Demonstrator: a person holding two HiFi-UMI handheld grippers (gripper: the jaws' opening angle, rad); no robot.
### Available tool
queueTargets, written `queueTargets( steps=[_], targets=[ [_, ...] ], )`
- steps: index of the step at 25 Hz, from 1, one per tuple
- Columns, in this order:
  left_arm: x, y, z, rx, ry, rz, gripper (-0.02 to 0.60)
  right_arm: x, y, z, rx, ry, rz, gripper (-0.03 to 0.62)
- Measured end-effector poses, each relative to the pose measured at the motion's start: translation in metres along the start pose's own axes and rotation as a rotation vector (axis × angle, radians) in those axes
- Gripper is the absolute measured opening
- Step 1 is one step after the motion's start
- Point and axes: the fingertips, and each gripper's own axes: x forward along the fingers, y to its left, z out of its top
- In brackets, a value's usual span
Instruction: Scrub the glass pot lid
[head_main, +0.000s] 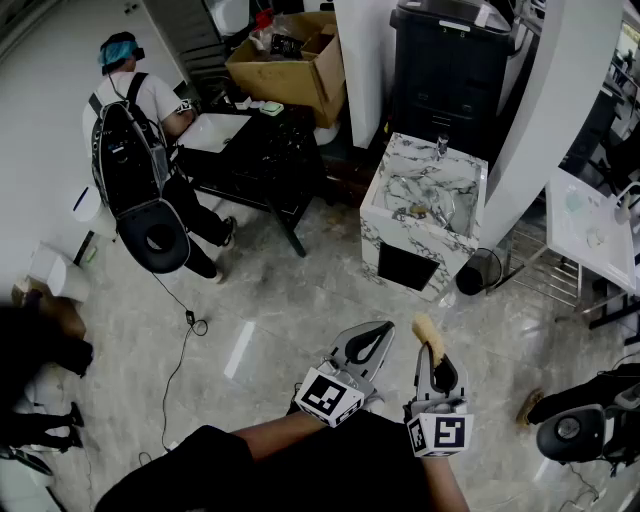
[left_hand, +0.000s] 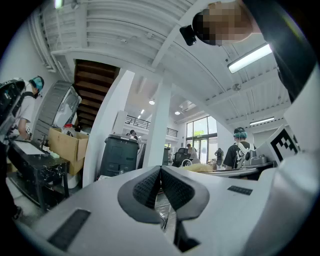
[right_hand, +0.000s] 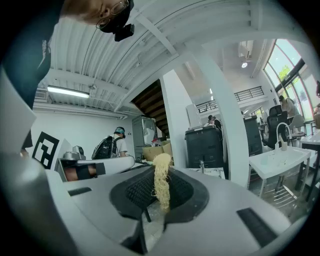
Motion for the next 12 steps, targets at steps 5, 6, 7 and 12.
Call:
queueTargets(
  steps=[5,6,7,12],
  targets=[
    [0.001,0.002,-0.006,0.012,-0.011,0.043,0.017,-0.017,-0.015,0.000,0.096,-0.059,0.034,0.069],
    [0.002,0.006,-0.008,0.012,-0.007,0.056,0.017,-0.017,-0.019,-0.001,0.106,-0.056,0.034,0.069],
    [0.003,0.010,-0.010,0.005,0.000,0.065,0.017,-0.016,-0.022,-0.003,0.114,-0.051,0.031,0.069],
    [0.020,0.035,-0.024,-0.027,0.032,0.076,0.017,0.004,-0.038,-0.013,0.155,-0.035,0.034,0.069]
  ],
)
